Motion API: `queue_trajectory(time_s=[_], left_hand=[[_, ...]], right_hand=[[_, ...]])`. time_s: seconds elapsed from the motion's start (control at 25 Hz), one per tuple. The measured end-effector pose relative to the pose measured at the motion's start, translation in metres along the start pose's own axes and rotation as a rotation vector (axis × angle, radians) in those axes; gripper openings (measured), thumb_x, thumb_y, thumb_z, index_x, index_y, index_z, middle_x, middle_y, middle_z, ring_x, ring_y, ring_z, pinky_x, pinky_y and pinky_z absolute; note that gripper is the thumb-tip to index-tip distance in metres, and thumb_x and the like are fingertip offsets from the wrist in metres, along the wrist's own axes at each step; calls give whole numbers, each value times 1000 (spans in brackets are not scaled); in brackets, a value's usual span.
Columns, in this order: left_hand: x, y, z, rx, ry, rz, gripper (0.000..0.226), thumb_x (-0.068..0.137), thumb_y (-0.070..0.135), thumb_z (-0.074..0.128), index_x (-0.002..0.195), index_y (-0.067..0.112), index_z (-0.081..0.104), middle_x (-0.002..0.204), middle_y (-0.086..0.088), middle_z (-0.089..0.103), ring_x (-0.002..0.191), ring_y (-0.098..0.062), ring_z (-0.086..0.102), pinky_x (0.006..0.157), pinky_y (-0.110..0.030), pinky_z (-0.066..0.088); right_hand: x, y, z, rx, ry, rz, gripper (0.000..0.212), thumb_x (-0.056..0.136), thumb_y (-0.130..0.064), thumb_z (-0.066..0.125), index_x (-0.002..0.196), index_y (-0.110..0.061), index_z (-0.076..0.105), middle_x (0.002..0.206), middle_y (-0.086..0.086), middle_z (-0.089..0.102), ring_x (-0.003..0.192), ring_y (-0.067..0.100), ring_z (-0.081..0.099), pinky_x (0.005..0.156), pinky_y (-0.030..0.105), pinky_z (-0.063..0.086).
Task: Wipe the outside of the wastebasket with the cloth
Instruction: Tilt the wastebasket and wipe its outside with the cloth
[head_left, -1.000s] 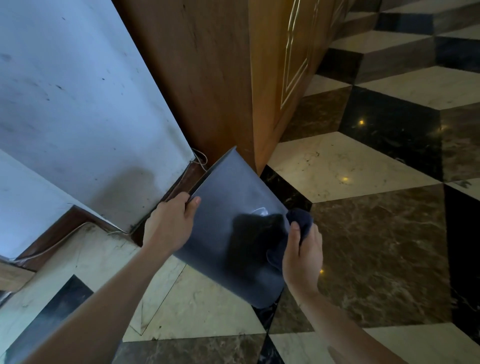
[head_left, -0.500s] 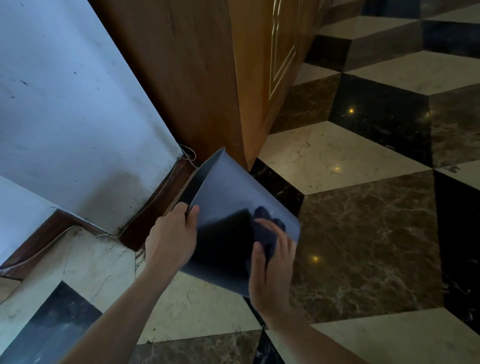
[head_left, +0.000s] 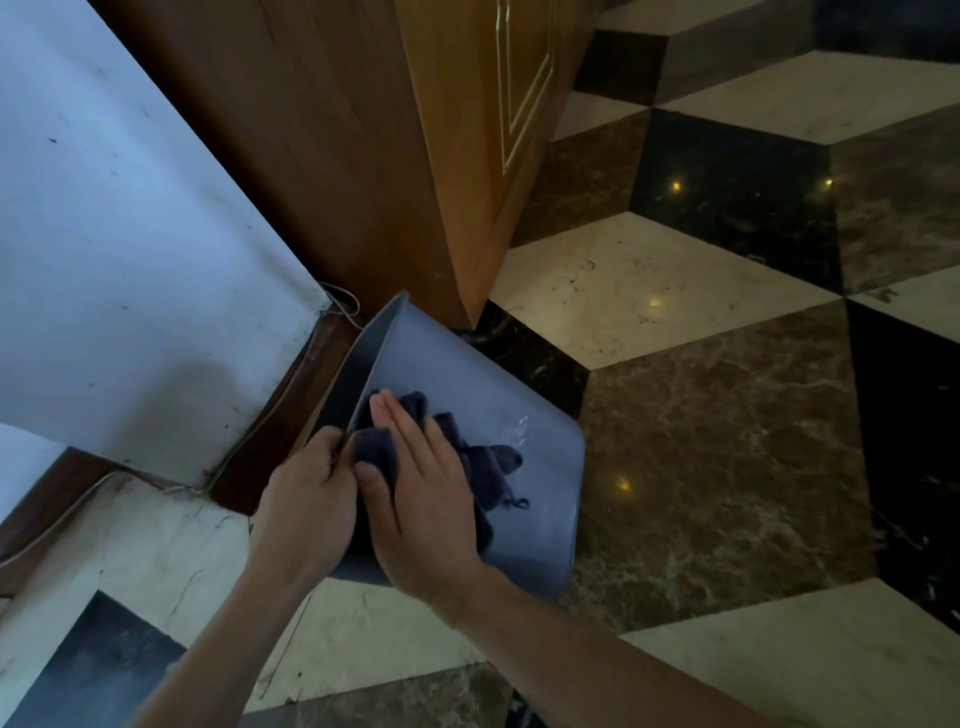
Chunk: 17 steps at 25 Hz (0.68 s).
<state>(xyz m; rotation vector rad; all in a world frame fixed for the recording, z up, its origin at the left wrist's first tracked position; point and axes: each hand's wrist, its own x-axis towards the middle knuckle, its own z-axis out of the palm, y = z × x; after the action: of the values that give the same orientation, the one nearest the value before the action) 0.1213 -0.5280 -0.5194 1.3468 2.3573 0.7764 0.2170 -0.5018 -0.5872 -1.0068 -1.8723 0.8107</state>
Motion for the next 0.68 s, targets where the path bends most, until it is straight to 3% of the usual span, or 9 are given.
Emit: queue_trajectory(time_s=[0.16,0.32,0.4,0.48,0.56,0.68], left_hand=[[0,-2,-4,22,25,60,34,98,30,49,65,22,46,57,3,53,54,-17,52,51,-34,40],[-3,0,-7,5,16,21,40,99,33,47,62,22,38,50,12,49,44,-8,42,48,-30,30],[-7,4,-6,9,24,17,41,100,32,46,61,22,36,49,14,49,45,-6,42,49,-28,28],[-10,9,-5,21,39,17,40,99,33,46,62,22,38,49,8,44,46,-10,41,49,-29,28],[-12,14,-1,28,44,17,38,99,34,45,63,21,40,52,7,42,49,-14,42,50,-29,29],[-12,16,0,42,52,19,38,99,34,44,63,22,40,53,5,43,49,-14,42,49,-28,28]], right_hand=[[21,28,1,-71,-38,128,59,103,-57,13,157,-35,17,165,-19,13,154,16,5,121,34,2],[43,74,-13,-161,-27,305,58,102,-56,14,158,-38,11,166,-14,6,154,19,-5,123,49,-4],[40,104,-25,-201,-54,483,56,102,-57,13,156,-48,4,167,-14,-6,153,23,-14,118,58,-14],[28,123,-35,-162,-74,711,52,101,-59,15,151,-60,-2,166,-11,-19,152,30,-18,116,64,-14],[14,124,-39,-38,-64,870,50,100,-63,16,146,-68,-4,166,-8,-24,152,37,-13,117,65,-7],[-11,98,-32,25,-42,874,50,101,-61,16,145,-66,-8,168,-5,-14,154,32,-7,121,57,-1]])
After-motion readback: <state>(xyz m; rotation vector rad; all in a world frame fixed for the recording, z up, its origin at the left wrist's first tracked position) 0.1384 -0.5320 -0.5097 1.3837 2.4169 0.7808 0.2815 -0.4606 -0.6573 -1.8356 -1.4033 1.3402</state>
